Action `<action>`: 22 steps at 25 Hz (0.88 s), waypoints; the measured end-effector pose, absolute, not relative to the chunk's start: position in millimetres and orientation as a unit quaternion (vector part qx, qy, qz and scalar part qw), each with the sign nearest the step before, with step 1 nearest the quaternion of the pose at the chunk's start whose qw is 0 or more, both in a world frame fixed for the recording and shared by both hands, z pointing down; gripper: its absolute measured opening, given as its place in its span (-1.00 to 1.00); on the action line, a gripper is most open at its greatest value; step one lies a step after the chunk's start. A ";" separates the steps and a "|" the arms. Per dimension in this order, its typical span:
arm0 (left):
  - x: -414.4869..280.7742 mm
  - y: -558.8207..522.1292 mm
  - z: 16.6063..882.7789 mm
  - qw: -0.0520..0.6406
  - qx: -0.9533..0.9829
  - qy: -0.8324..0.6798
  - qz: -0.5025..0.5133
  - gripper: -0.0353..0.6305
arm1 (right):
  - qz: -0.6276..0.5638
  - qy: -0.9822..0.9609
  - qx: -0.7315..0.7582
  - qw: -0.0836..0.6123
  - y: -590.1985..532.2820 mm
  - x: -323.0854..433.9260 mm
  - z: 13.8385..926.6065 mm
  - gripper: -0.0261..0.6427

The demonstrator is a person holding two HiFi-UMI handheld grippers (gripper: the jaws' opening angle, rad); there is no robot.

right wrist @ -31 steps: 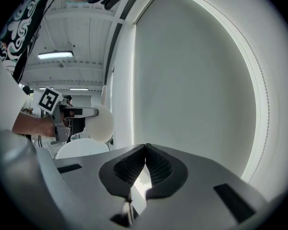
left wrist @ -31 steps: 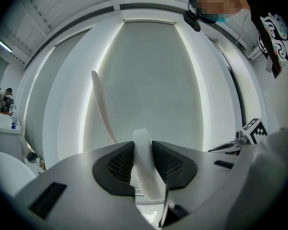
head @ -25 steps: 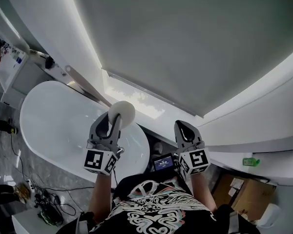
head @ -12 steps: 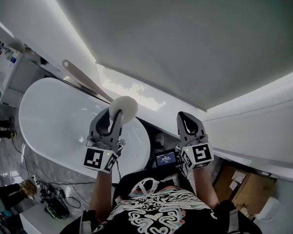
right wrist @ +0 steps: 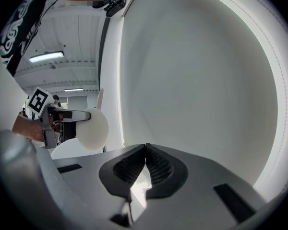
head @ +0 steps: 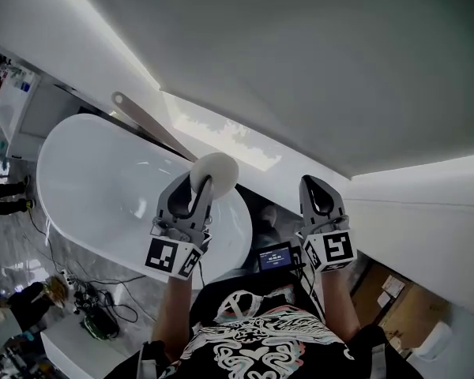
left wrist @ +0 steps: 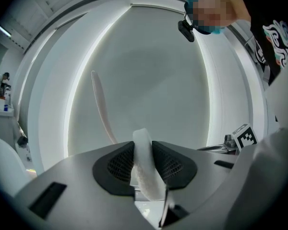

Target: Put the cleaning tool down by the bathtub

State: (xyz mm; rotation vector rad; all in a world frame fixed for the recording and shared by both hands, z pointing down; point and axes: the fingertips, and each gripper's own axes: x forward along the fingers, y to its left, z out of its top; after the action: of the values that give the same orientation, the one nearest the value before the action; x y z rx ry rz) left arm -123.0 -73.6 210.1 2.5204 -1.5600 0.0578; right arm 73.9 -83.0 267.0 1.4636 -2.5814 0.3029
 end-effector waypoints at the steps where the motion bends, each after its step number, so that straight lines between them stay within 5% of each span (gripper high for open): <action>1: -122.0 -76.6 213.2 0.092 0.848 -0.522 0.020 -0.54 | 0.102 -0.863 0.488 0.080 -86.2 73.8 269.4 -0.84; 22: -105.1 -116.2 257.7 0.167 0.859 -0.484 0.011 -0.54 | 0.151 -0.847 0.498 0.113 -126.3 73.1 315.0 -0.84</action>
State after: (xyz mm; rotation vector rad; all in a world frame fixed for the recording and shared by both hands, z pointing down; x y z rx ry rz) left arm -105.1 -116.2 257.7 2.4437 -1.3773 0.0320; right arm 73.1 -126.3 315.0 1.4609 -2.4846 0.4422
